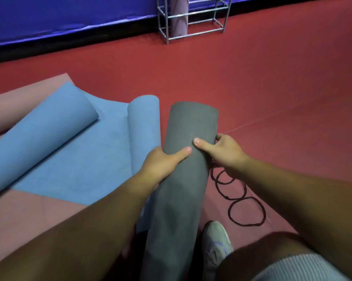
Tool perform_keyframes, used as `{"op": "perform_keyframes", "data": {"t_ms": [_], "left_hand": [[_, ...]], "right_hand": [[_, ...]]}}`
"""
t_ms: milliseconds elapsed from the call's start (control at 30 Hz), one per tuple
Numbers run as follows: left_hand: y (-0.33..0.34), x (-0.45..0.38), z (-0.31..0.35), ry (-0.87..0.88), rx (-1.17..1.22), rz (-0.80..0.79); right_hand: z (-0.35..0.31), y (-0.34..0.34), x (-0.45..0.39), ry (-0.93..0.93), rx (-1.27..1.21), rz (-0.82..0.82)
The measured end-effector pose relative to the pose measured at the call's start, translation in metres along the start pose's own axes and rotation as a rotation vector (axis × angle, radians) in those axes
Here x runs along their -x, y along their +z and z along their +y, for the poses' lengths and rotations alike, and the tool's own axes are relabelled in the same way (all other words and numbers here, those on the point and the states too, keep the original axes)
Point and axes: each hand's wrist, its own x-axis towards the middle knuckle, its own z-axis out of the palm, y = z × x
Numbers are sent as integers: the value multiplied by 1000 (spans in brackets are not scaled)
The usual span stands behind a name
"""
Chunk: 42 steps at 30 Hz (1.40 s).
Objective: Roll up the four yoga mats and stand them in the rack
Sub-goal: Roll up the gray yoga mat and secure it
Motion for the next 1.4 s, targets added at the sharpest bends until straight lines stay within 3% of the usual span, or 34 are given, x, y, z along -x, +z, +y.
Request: {"op": "perform_keyframes", "data": {"t_ms": [200,367,467,633,733,800,833,967,1033,1133,1233,1333,1400], "left_hand": [[39,-60,-45,59,-45,-56],[42,-120,-57,-93,282,-204],[48,-140,-60,-114,284,-331],[77,-159,-82,-158,228,-165],[82,-170,-89,-203,223,-107],[79,-176,-93,-233,200,-78],[78,-178,-96,-250,186,-66],[72,-183,-103,-266,174,-48],[71,-186,-105,-255,189,-55],[70,-183,-106,-246,208,-65],[69,-178,-103,-237,222,-46],[60,-165,-93,-229,240,-19],[50,-152,-85,-217,255,-6]], "right_hand": [[71,-16,-52,59,-119,-117],[120,-21,-88,69,-189,-142],[139,-19,-104,69,-197,-193],[188,-16,-117,260,-367,-325],[213,-9,-141,369,-464,-170],[237,-7,-161,368,-255,9],[250,-8,-168,307,-4,5],[282,-13,-176,92,1089,-288],[289,-14,-176,65,1272,-264],[278,-12,-174,28,1046,-10],[245,-7,-167,-57,503,327],[193,-2,-154,31,-18,466],[163,-2,-143,37,-163,473]]}}
